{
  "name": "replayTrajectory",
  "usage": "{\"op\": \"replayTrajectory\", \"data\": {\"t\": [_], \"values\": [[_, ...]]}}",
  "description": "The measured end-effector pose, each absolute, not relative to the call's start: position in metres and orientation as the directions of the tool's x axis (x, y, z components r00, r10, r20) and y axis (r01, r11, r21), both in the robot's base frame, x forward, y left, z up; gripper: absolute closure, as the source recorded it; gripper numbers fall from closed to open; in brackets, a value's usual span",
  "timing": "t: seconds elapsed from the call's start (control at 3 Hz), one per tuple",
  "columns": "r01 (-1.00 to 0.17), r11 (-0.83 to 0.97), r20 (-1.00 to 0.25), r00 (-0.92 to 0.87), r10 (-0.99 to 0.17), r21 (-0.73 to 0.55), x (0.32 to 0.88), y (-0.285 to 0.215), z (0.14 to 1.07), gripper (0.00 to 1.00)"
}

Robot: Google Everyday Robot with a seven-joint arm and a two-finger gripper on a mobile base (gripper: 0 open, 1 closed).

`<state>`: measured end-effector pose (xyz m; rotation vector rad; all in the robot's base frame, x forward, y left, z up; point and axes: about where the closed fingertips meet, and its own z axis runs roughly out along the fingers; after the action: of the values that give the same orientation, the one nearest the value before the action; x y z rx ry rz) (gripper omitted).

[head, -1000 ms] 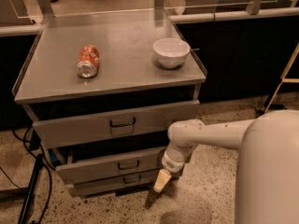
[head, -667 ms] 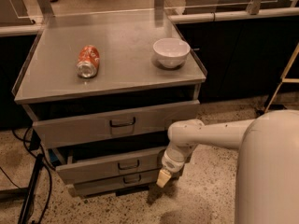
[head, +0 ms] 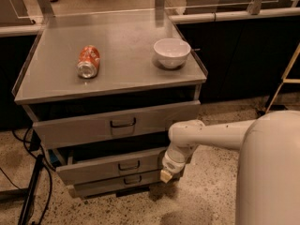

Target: Close middle drawer

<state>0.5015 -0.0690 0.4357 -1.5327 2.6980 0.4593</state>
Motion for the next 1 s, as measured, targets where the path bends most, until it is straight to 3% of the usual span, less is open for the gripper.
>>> {"op": "replayTrajectory", "data": {"t": [0.33, 1.0], "values": [[-0.835, 0.504, -0.140, -0.539, -0.831, 0.219, 0.511, -0.070, 0.432, 1.00], [-0.805, 0.586, -0.136, -0.593, -0.794, 0.091, 0.559, -0.072, 0.425, 1.00]]}}
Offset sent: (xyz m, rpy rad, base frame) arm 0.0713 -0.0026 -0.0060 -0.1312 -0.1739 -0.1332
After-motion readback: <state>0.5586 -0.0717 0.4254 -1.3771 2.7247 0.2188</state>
